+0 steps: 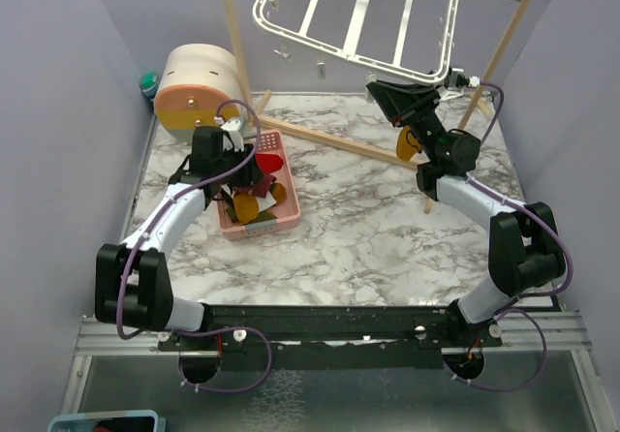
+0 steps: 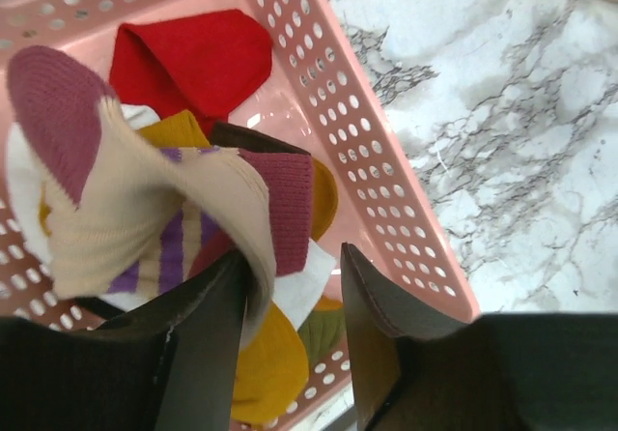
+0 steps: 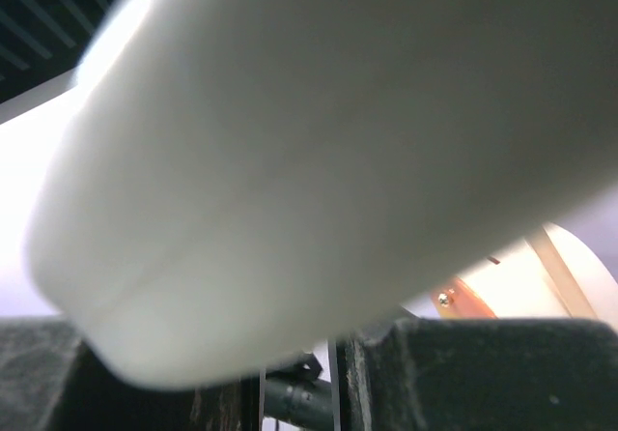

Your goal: Remove the socks clipped to the hanger

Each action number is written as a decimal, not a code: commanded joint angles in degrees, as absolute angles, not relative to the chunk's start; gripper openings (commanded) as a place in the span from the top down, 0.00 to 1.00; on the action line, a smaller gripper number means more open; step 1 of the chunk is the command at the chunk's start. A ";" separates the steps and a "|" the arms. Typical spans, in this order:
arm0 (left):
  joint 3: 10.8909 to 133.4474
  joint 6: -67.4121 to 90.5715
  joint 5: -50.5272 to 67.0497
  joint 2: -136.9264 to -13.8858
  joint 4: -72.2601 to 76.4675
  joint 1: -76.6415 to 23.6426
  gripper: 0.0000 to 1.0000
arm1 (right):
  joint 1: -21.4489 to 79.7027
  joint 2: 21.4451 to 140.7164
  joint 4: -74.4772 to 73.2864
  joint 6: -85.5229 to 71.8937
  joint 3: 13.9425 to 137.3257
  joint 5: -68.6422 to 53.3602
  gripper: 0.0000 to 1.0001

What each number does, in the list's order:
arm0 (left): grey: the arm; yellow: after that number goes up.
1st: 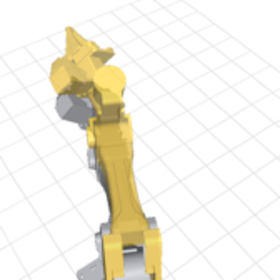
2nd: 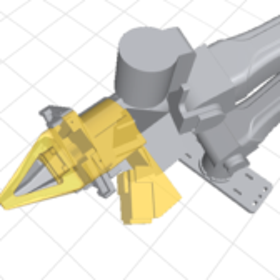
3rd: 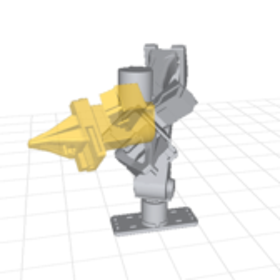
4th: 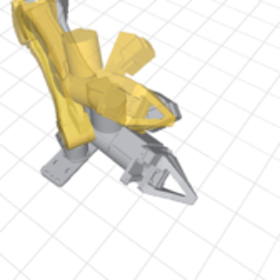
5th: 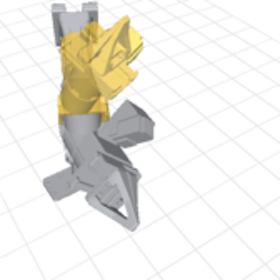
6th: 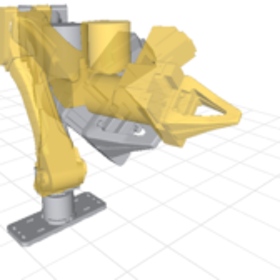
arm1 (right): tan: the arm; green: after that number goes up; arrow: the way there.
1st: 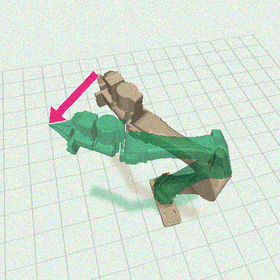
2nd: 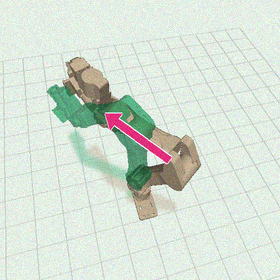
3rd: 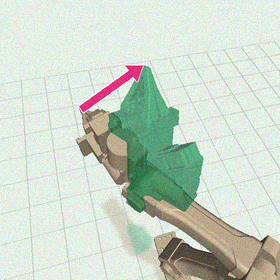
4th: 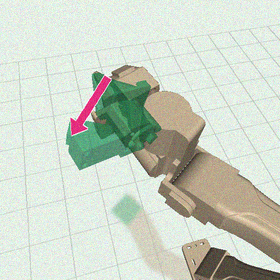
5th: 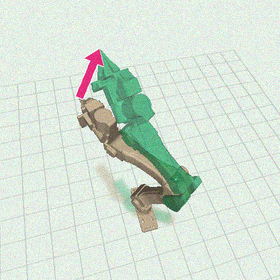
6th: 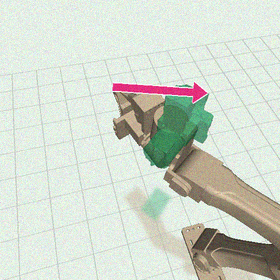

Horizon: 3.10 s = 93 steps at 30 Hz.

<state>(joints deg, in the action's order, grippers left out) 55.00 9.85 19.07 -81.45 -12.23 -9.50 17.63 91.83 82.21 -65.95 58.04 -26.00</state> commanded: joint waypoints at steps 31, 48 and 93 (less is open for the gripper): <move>55.30 0.54 8.49 -82.54 17.88 -39.27 0.47 | 18.11 86.97 76.20 -63.50 58.76 -30.20 0.99; 69.30 -2.38 8.35 -112.24 52.26 -49.69 0.32 | 18.11 83.23 72.99 -62.34 59.18 -31.18 0.99; 72.83 -1.20 4.39 -117.85 57.63 -52.38 1.00 | 18.21 75.18 60.79 -59.02 58.65 -39.63 0.31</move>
